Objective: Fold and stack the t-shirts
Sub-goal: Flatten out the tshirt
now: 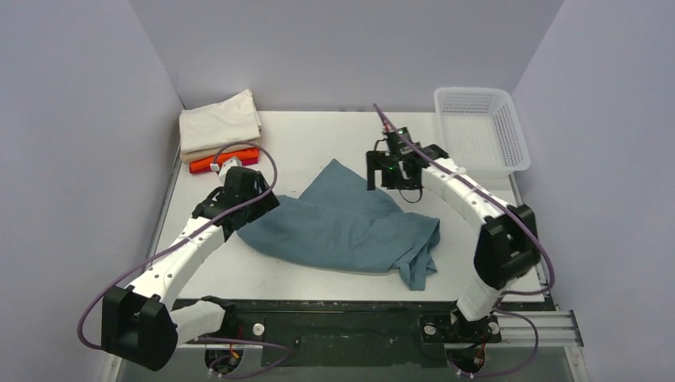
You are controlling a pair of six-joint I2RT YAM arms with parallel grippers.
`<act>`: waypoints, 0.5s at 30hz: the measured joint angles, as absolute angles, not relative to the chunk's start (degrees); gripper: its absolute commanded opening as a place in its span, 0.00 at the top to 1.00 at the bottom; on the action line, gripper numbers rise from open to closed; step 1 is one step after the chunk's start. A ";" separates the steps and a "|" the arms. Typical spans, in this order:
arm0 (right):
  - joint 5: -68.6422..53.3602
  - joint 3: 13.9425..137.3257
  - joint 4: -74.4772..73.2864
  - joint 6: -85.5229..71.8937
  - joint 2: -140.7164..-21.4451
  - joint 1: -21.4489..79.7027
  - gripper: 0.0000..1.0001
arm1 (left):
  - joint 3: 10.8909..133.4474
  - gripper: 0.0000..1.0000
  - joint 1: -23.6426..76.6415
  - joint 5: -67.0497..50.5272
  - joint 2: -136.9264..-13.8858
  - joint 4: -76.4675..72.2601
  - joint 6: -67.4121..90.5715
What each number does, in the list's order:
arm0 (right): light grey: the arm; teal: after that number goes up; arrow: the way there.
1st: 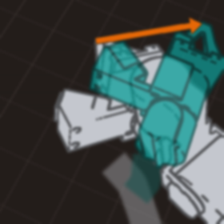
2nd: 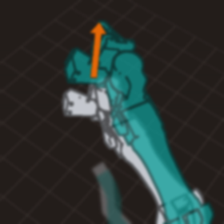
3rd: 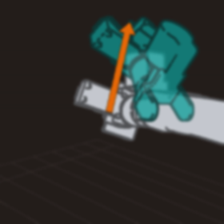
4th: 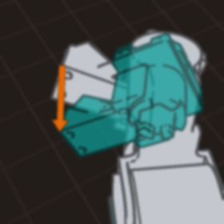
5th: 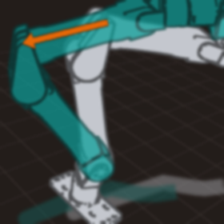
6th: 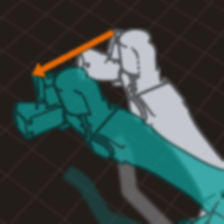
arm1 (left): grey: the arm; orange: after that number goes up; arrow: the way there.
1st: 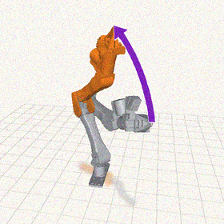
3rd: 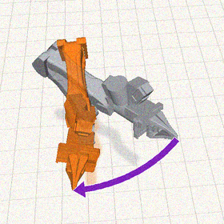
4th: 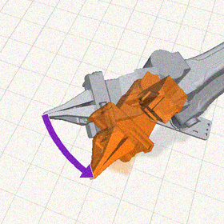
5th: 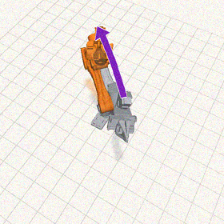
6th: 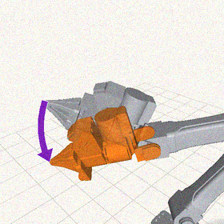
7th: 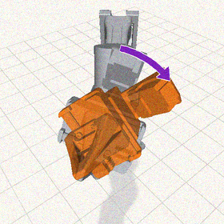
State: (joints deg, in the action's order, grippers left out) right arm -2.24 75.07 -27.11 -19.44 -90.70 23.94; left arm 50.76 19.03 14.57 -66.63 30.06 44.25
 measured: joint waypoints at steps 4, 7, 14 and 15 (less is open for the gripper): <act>-4.89 78.94 -22.09 -20.88 -103.18 30.13 0.12 | 46.57 0.10 19.42 14.06 -64.84 30.20 46.72; -5.89 78.98 -19.90 -23.16 -109.32 32.16 0.13 | 45.45 0.10 19.40 14.76 -62.67 30.35 47.92; -4.80 67.11 -10.61 -29.52 -106.41 31.81 0.14 | 44.16 0.09 18.55 17.12 -61.25 29.95 49.15; -4.49 63.72 -9.15 -30.61 -104.40 31.81 0.15 | 44.16 0.09 18.02 17.45 -61.69 29.67 49.12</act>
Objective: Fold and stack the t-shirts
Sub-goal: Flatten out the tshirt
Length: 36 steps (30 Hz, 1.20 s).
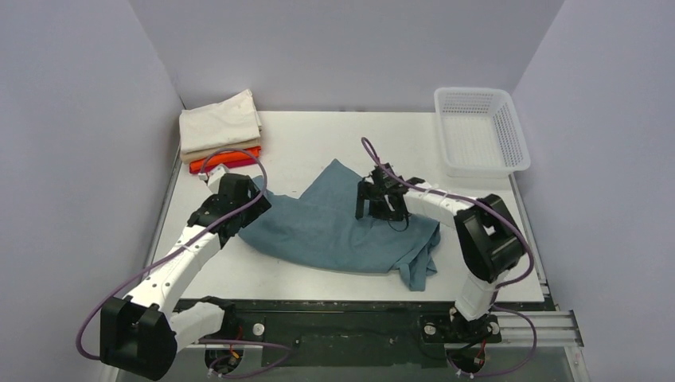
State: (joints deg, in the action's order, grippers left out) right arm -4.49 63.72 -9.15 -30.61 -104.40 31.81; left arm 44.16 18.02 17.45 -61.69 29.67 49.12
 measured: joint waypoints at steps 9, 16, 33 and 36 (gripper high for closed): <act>-2.46 41.10 -4.78 -38.87 -84.29 41.08 0.14 | 47.03 0.09 9.85 18.68 -71.99 26.61 48.01; 0.54 49.91 -13.65 -36.95 -81.67 43.33 0.11 | 54.41 0.09 3.25 17.89 -83.53 22.76 43.64; 4.40 86.30 -12.91 -31.16 -111.94 25.08 0.12 | 75.81 0.28 0.27 14.31 -112.55 24.49 36.88; 3.51 89.95 -13.30 -31.20 -115.52 25.10 0.13 | 76.73 0.39 -0.56 14.22 -113.34 24.62 36.77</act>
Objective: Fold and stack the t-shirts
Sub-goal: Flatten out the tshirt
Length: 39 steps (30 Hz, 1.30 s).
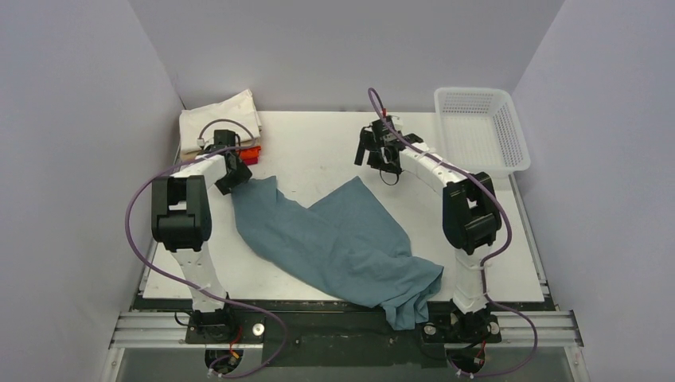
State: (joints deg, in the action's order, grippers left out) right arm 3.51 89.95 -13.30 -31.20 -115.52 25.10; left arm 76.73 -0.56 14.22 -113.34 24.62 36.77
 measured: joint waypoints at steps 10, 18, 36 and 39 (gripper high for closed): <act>1.06 96.73 -15.07 -31.46 -124.53 25.74 0.17 | 76.88 1.00 -2.90 12.32 -113.84 24.97 35.38; 4.71 104.73 -20.34 -29.82 -131.68 29.23 0.23 | 73.93 1.00 -3.07 11.16 -112.25 21.47 34.72; 13.80 103.44 -21.80 -30.81 -131.57 34.98 1.00 | 63.55 1.00 -2.13 11.09 -102.59 17.56 33.32; 15.20 103.39 -22.35 -30.48 -131.35 34.94 1.00 | 62.63 1.00 -0.49 13.04 -100.31 16.62 32.64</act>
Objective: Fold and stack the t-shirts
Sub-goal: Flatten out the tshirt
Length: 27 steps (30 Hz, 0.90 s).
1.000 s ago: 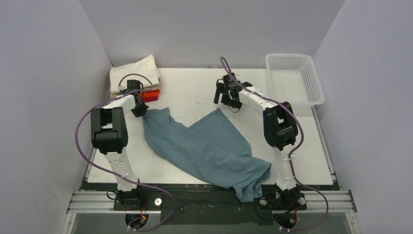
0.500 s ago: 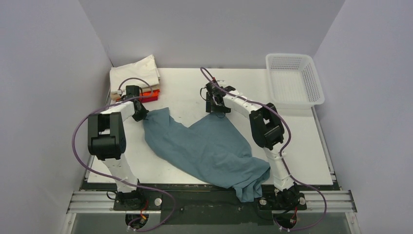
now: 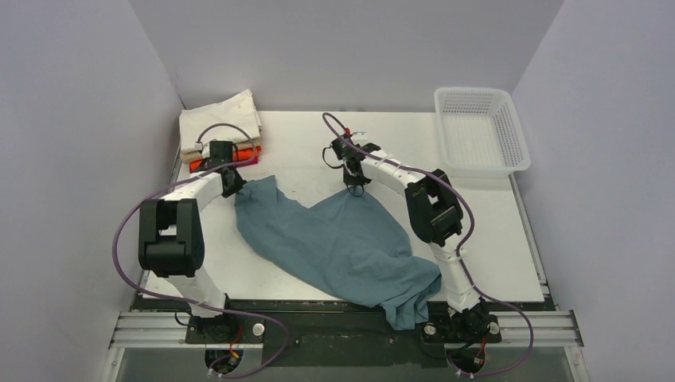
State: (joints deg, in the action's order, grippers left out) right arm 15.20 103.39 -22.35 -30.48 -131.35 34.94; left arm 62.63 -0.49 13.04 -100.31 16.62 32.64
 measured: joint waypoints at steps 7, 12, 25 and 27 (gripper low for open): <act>18.06 95.79 -21.63 -27.49 -120.29 34.59 1.00 | 61.08 1.00 6.76 17.74 -90.87 15.53 30.74; 19.20 87.42 -19.03 -26.09 -102.39 32.29 1.00 | 59.86 1.00 9.08 20.60 -80.58 15.20 30.46; 14.61 90.17 -22.26 -19.59 -75.29 30.11 1.00 | 66.85 1.00 13.65 25.43 -58.17 15.57 30.30; 12.99 94.37 -23.35 -18.94 -73.34 30.28 1.00 | 70.22 1.00 13.96 25.76 -56.34 16.01 29.61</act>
